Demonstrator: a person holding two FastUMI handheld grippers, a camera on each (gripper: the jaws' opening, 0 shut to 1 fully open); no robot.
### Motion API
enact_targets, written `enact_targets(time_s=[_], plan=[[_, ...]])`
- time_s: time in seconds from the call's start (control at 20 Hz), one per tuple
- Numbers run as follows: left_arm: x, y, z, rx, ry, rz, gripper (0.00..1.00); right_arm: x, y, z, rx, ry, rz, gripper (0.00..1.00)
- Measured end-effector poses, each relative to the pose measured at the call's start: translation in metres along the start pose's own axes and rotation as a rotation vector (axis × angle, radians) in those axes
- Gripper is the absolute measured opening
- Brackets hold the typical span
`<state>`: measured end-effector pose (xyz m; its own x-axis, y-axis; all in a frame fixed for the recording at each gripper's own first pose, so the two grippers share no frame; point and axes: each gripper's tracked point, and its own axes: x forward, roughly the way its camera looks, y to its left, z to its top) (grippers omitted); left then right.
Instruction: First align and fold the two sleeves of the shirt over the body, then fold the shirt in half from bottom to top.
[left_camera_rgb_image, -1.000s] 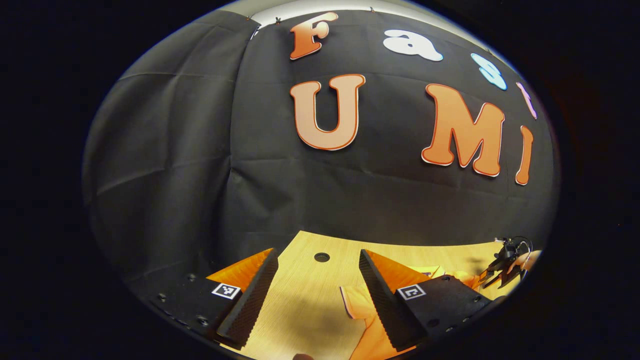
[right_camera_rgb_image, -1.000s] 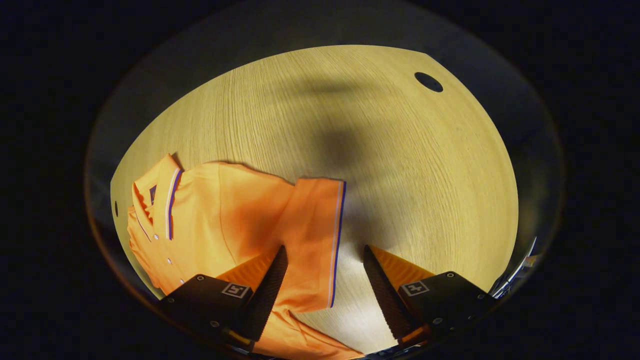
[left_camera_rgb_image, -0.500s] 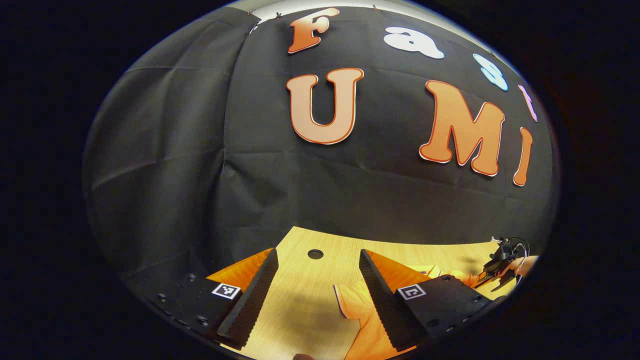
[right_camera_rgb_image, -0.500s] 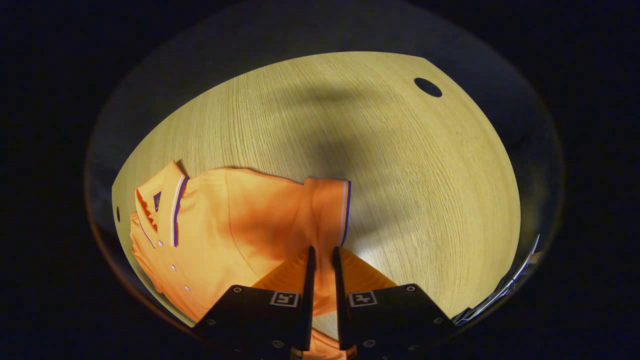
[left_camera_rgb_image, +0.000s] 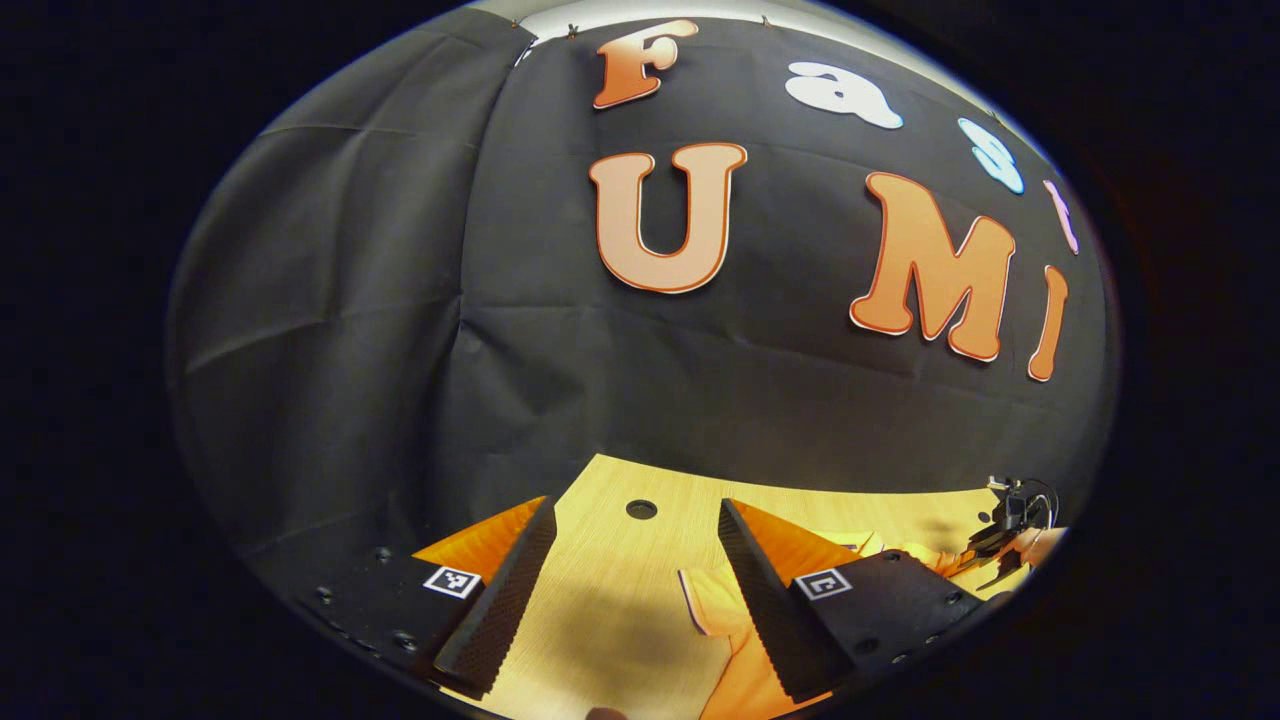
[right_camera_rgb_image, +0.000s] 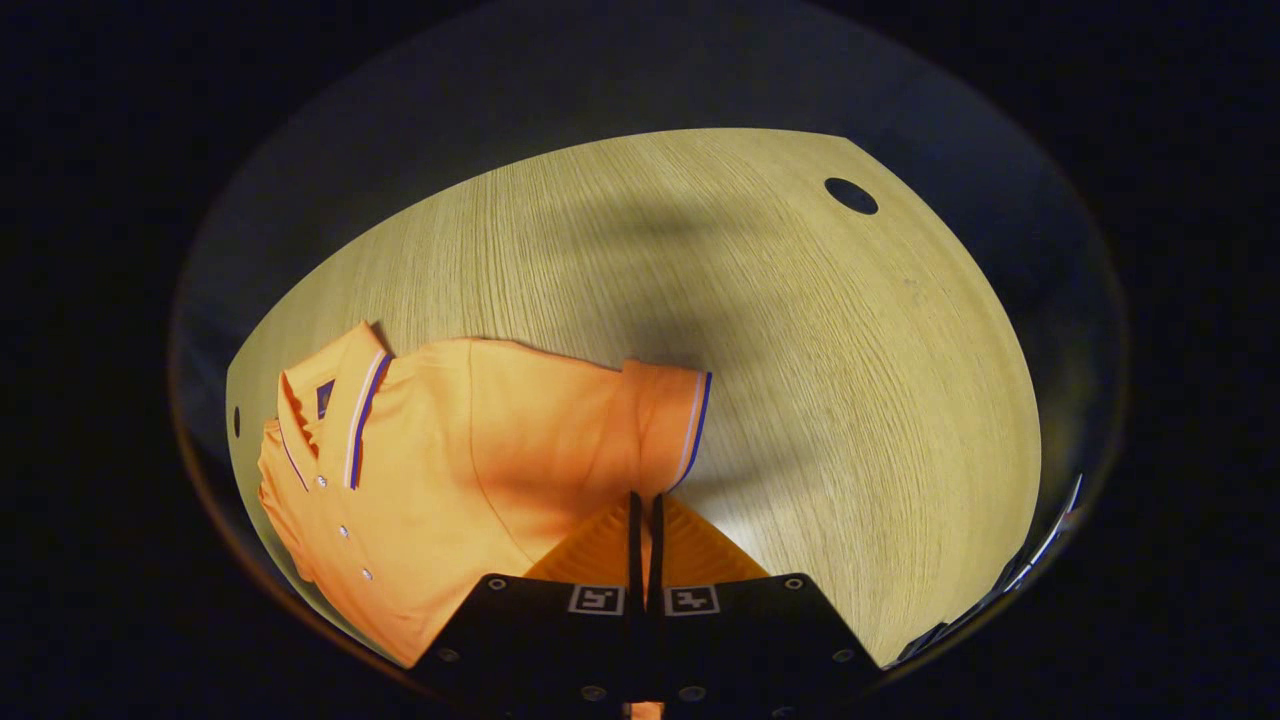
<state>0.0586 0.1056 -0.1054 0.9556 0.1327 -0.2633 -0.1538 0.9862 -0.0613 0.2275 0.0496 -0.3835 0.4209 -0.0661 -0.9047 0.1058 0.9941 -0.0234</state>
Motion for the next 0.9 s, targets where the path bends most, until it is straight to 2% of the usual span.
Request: enact_targets(time_s=[0.15, 0.5, 0.55, 0.9], plan=[[-0.002, 0.01, 0.004, 0.0, -0.01, 0.012, 0.98, -0.015, 0.004, 0.007, -0.004, -0.037, 0.008, 0.0], [-0.012, 0.032, 0.006, -0.015, -0.024, -0.011, 0.98, -0.057, 0.018, 0.02, -0.083, -0.137, -0.042, 0.0], [-0.012, 0.036, 0.008, -0.02, -0.026, -0.015, 0.96, -0.061, 0.022, 0.02, -0.099, -0.149, -0.051, 0.0], [-0.018, 0.065, 0.018, -0.033, -0.042, -0.04, 0.98, -0.092, 0.061, 0.015, -0.214, -0.212, -0.089, 0.0]])
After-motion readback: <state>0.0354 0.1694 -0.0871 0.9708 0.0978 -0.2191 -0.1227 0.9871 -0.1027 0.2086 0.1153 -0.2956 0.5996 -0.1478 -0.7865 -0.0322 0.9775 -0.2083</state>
